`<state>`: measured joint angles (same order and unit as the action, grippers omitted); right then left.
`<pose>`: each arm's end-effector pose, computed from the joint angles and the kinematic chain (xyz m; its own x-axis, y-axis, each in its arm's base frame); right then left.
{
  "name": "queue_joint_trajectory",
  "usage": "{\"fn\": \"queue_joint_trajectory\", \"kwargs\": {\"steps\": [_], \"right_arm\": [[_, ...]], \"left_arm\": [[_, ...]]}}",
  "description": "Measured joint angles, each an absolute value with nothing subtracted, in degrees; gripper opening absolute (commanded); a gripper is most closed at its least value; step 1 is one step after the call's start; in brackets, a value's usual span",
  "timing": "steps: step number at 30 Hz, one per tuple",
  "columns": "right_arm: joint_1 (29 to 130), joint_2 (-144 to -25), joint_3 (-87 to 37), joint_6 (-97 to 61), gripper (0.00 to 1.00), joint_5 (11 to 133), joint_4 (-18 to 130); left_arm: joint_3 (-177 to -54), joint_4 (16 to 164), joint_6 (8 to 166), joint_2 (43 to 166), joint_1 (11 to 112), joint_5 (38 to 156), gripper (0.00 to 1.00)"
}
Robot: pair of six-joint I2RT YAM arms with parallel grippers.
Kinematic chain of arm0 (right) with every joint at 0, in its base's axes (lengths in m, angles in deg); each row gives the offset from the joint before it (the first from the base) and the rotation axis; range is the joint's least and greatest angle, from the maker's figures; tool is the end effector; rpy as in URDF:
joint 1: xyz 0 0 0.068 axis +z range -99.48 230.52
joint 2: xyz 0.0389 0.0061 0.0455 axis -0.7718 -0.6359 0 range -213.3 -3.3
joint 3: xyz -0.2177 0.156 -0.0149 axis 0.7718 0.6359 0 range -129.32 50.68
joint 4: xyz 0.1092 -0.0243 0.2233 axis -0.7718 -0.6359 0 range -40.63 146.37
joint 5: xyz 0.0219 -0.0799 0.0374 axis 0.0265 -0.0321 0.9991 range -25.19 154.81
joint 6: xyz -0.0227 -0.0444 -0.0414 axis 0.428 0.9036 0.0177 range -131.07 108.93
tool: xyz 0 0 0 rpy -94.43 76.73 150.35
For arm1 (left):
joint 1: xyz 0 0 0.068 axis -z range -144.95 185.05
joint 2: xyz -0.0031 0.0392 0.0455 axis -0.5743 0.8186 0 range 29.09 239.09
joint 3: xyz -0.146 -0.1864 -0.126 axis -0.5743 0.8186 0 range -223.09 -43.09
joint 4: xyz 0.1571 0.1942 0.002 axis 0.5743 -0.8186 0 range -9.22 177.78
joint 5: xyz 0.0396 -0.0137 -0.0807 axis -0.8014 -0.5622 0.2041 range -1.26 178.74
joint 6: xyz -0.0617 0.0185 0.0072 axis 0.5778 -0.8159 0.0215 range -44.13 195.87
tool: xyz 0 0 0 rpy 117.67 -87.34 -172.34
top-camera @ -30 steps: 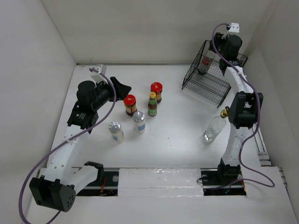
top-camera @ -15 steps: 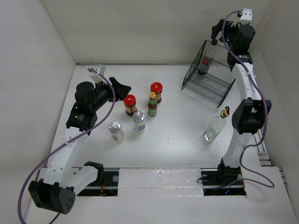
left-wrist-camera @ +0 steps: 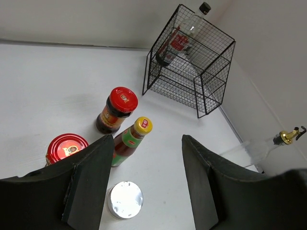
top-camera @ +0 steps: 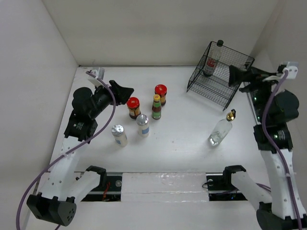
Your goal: Organize the condiment bottles
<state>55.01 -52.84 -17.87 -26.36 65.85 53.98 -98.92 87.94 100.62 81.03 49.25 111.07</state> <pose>0.1708 0.0144 0.4788 0.2499 0.2841 -0.9257 -0.1676 0.9543 0.2476 0.1975 -0.0699 0.4019 -0.1865 -0.3524 -0.9171 0.5683 0.7227 -0.3933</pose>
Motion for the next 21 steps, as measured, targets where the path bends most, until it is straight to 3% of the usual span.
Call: {"fn": "queue_joint_trajectory", "kwargs": {"steps": [10, 21], "right_arm": [[57.74, -36.67, -17.37, -26.73, 1.0, 49.54, 20.97], [57.74, -36.8, -7.25, -29.94, 1.0, 55.31, 5.72]], "left_arm": [[-98.9, 88.05, 101.06, 77.16, 49.6, 111.07, 0.56], [-98.9, 88.4, 101.25, 75.37, 49.86, 111.04, 0.56]]}}
